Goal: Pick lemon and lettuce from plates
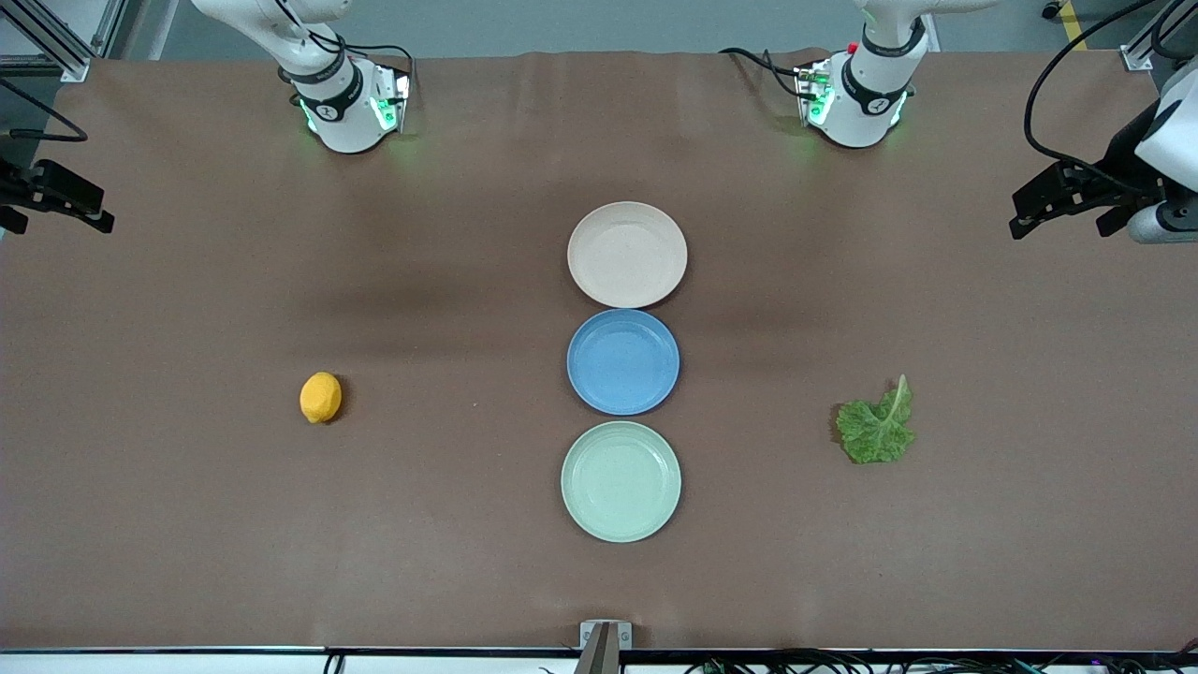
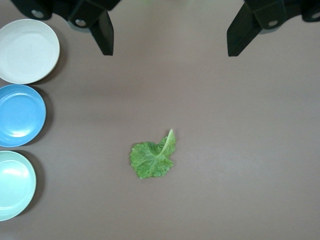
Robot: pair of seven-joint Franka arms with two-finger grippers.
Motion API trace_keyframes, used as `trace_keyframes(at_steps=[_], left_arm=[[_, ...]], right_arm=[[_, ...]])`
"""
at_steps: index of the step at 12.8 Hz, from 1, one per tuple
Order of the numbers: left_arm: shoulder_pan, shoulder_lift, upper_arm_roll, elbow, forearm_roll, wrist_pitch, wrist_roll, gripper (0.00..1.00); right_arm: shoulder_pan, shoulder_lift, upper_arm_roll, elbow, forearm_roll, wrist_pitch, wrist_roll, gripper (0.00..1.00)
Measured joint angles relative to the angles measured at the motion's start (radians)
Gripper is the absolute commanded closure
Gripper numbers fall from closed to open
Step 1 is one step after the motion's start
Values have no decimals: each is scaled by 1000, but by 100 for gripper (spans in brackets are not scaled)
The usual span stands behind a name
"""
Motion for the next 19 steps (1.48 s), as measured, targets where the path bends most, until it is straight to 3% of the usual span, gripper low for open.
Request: trace_keyframes(at_steps=[19], left_arm=[[0, 13, 0, 0, 15, -1, 0, 0]], right_arm=[[0, -69, 4, 20, 22, -40, -3, 0]])
